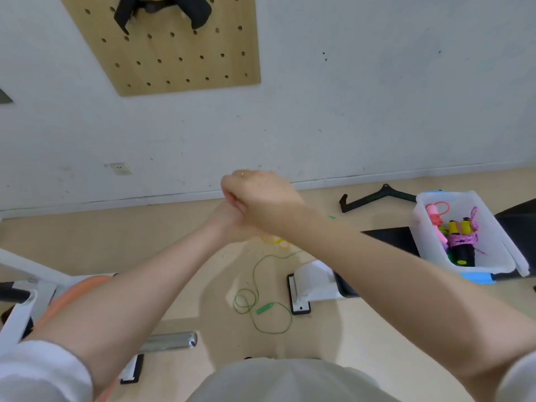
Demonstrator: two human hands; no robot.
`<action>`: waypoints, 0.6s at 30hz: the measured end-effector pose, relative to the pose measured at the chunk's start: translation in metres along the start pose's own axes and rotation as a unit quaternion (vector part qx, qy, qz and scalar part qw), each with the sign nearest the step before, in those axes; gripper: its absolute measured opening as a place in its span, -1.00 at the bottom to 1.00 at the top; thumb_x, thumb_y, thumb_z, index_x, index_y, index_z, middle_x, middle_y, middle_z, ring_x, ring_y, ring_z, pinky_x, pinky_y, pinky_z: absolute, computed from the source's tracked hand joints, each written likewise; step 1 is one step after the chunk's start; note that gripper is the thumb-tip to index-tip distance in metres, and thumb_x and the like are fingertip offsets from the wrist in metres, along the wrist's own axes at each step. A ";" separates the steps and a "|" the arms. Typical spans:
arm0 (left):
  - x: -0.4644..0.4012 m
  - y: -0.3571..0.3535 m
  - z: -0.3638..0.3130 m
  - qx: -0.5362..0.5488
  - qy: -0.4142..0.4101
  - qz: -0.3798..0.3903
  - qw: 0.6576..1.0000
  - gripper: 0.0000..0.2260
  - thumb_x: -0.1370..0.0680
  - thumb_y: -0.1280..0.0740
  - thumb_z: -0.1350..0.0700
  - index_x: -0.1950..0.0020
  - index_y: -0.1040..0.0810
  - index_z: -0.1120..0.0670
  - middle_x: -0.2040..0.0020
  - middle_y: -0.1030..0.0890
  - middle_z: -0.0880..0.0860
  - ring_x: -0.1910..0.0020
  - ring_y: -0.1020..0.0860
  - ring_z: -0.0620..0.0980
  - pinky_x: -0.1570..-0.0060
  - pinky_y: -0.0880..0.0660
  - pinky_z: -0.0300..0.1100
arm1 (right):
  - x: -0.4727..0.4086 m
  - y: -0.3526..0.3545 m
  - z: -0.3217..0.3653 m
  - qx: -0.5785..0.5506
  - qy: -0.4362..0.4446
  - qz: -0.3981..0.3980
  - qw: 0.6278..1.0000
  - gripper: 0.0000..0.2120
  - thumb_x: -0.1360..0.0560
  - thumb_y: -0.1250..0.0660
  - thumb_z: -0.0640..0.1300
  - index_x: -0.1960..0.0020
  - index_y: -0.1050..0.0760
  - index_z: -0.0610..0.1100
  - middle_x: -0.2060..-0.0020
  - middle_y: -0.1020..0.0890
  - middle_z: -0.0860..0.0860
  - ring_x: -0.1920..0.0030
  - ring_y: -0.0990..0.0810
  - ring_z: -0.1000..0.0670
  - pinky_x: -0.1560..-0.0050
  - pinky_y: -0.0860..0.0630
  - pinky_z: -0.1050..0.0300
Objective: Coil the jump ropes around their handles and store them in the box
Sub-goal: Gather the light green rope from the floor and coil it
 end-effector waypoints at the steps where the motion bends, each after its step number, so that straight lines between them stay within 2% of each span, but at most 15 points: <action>1: -0.001 0.010 0.008 0.043 0.013 -0.018 0.999 -0.90 -0.53 -0.28 0.21 -0.03 -0.45 0.11 0.17 -0.43 0.01 0.23 -0.35 -0.07 0.52 -0.23 -0.45 | 0.005 -0.001 0.012 0.003 0.042 -0.039 0.998 -0.80 -0.35 -0.20 -0.38 0.11 -0.40 -0.13 0.21 -0.46 -0.10 0.27 -0.47 -0.13 0.45 -0.18 0.17; 3: -0.005 0.016 0.012 0.129 -0.003 -0.019 0.991 -0.86 -0.48 -0.14 0.26 0.24 -0.35 0.05 0.39 -0.29 -0.01 0.43 -0.21 -0.04 0.53 -0.16 -0.28 | 0.019 0.005 0.014 -0.070 0.077 -0.148 0.984 -0.81 -0.20 -0.24 -0.41 0.24 -0.44 -0.21 0.37 -0.49 -0.12 0.46 -0.48 -0.12 0.52 -0.20 0.19; 4: -0.007 0.015 0.014 0.178 0.001 -0.005 0.984 -0.95 -0.41 -0.16 0.20 0.23 -0.34 0.06 0.42 -0.25 -0.01 0.46 -0.16 -0.02 0.50 -0.11 -0.27 | 0.025 0.009 0.008 -0.100 0.059 -0.210 0.971 -0.83 -0.18 -0.26 -0.39 0.26 -0.46 -0.22 0.42 -0.50 -0.10 0.49 -0.49 -0.10 0.52 -0.25 0.17; 6: -0.009 0.014 0.020 0.261 0.012 0.006 0.965 -0.75 -0.26 -0.24 0.08 0.09 -0.39 0.06 0.44 -0.33 -0.01 0.49 -0.18 -0.02 0.51 -0.13 -0.28 | 0.029 0.004 -0.015 -0.224 -0.036 -0.248 0.942 -0.89 -0.30 -0.30 -0.36 0.20 -0.50 -0.21 0.45 -0.50 -0.02 0.47 -0.50 -0.09 0.42 -0.38 0.16; 7: -0.009 0.015 0.024 0.285 0.018 0.007 0.958 -0.67 -0.22 -0.29 0.07 0.04 -0.40 0.04 0.43 -0.39 -0.02 0.51 -0.21 -0.04 0.54 -0.15 -0.29 | 0.030 -0.005 -0.031 -0.323 -0.107 -0.232 0.911 -0.89 -0.37 -0.32 -0.35 0.18 -0.49 -0.17 0.49 -0.48 0.03 0.49 -0.50 -0.04 0.40 -0.42 0.18; 9: -0.009 0.016 0.029 0.316 0.005 0.004 0.949 -0.66 -0.23 -0.35 0.10 0.02 -0.44 0.01 0.40 -0.42 -0.03 0.53 -0.25 -0.08 0.55 -0.17 -0.30 | 0.033 -0.032 -0.052 -0.501 -0.221 -0.168 0.820 -0.84 -0.44 -0.34 -0.33 0.18 -0.45 -0.10 0.57 -0.47 0.08 0.54 -0.49 0.04 0.45 -0.48 0.21; 10: -0.009 0.014 0.032 0.325 -0.003 0.010 0.946 -0.69 -0.24 -0.37 0.11 0.04 -0.46 0.01 0.40 -0.41 -0.04 0.53 -0.26 -0.09 0.54 -0.17 -0.29 | 0.036 -0.040 -0.056 -0.554 -0.246 -0.147 0.782 -0.83 -0.45 -0.35 -0.33 0.20 -0.44 -0.10 0.59 -0.48 0.07 0.55 -0.49 0.06 0.47 -0.49 0.23; 13: -0.006 0.011 0.033 0.337 -0.037 0.034 0.940 -0.73 -0.26 -0.42 0.10 0.10 -0.46 0.00 0.40 -0.43 -0.09 0.50 -0.30 -0.12 0.52 -0.19 -0.27 | 0.043 -0.059 -0.057 -0.647 -0.269 -0.098 0.707 -0.84 -0.46 -0.35 -0.33 0.25 -0.46 -0.16 0.59 -0.52 0.05 0.56 -0.47 0.11 0.50 -0.46 0.30; 15: -0.006 0.009 0.033 0.337 -0.059 0.054 0.938 -0.72 -0.28 -0.43 0.11 0.08 -0.45 -0.03 0.41 -0.46 -0.16 0.47 -0.35 -0.16 0.49 -0.22 -0.25 | 0.046 -0.064 -0.055 -0.673 -0.279 -0.080 0.681 -0.84 -0.46 -0.35 -0.34 0.26 -0.47 -0.18 0.58 -0.52 0.04 0.55 -0.47 0.14 0.49 -0.45 0.33; 16: -0.004 0.008 0.032 0.334 -0.071 0.062 0.938 -0.69 -0.30 -0.46 0.13 0.04 -0.45 -0.04 0.41 -0.47 -0.18 0.46 -0.37 -0.19 0.47 -0.24 -0.26 | 0.048 -0.065 -0.056 -0.668 -0.286 -0.078 0.683 -0.84 -0.45 -0.36 -0.35 0.27 -0.48 -0.19 0.56 -0.53 0.03 0.54 -0.48 0.14 0.48 -0.46 0.34; 18: -0.002 0.006 0.029 0.332 -0.087 0.062 0.937 -0.65 -0.38 -0.49 0.21 -0.06 -0.44 -0.01 0.36 -0.47 -0.15 0.48 -0.40 -0.27 0.45 -0.30 -0.33 | 0.051 -0.060 -0.061 -0.630 -0.300 -0.087 0.711 -0.84 -0.42 -0.38 -0.36 0.28 -0.49 -0.20 0.50 -0.53 -0.02 0.53 -0.50 0.14 0.45 -0.50 0.33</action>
Point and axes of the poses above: each hand's wrist, its own x-axis away from the middle knuckle, its own y-axis out of the back of the hand, z = x × y, the point moved 9 cm from there along -x, towards the middle knuckle
